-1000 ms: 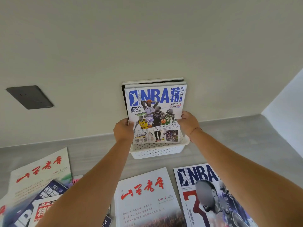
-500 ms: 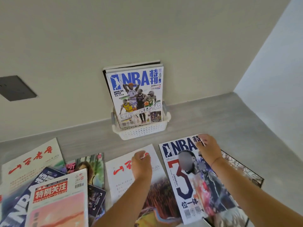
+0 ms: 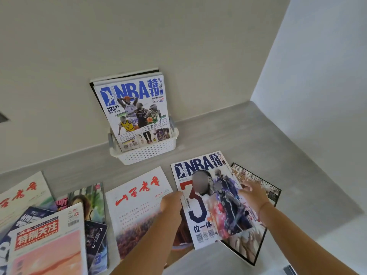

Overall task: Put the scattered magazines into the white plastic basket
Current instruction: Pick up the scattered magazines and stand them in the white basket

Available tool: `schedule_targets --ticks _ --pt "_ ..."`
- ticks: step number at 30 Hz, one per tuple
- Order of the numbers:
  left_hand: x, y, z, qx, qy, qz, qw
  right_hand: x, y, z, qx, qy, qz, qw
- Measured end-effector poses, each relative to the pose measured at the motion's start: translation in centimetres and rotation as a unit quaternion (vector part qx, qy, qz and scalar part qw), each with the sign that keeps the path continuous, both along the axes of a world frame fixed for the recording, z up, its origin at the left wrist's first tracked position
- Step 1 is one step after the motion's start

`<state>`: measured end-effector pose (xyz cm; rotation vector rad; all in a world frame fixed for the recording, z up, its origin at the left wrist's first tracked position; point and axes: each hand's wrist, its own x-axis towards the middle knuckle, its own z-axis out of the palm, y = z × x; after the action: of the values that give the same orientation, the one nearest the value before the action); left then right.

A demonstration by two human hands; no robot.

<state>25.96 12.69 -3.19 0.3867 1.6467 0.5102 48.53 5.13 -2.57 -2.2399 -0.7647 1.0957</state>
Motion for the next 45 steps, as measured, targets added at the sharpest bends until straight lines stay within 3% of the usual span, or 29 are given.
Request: schedule_targets --ticks 4,8,12,17,21,23,26,32,36,40,45 --pt "-0.2 0.3 0.6 0.028 -0.005 -0.103 0.994 0.7 0.3 0.1 -0.042 -0.004 0.046 0.998" --pt "-0.8 -0.6 0.6 0.074 -0.032 -0.195 0.978 1.1 0.5 0.4 -0.083 -0.047 0.165 0.982" --pt "-1.0 -1.0 1.4 0.126 -0.015 -0.240 0.962 0.6 0.3 0.5 -0.023 0.014 0.119 0.993" --pt "-2.8 0.6 4.2 0.190 -0.082 -0.216 0.954 0.6 1.5 1.4 0.031 0.184 0.031 0.982" --pt "-4.5 2.5 6.2 0.224 -0.074 -0.248 0.939 -0.1 3.3 2.2 0.074 0.154 0.061 0.983" --pt "-5.5 3.3 6.9 0.236 -0.071 -0.245 0.938 -0.5 4.3 2.6 0.076 0.141 0.125 0.979" --pt "-7.1 4.5 7.9 0.255 -0.048 -0.228 0.938 -1.4 5.8 3.8 0.047 0.014 0.216 0.975" --pt "-10.5 9.9 13.7 0.377 -0.003 -0.199 0.905 -3.8 12.8 11.2 0.221 0.044 0.166 0.960" --pt "-12.3 15.3 18.1 0.447 0.092 -0.162 0.875 -6.5 19.1 15.8 0.304 0.028 0.154 0.940" --pt "-13.4 19.8 18.8 0.467 0.158 -0.062 0.868 -8.7 24.6 16.6 0.328 -0.002 0.145 0.933" --pt "-14.0 22.3 15.1 0.431 0.196 0.000 0.881 -11.4 28.2 13.7 0.293 -0.003 0.125 0.948"
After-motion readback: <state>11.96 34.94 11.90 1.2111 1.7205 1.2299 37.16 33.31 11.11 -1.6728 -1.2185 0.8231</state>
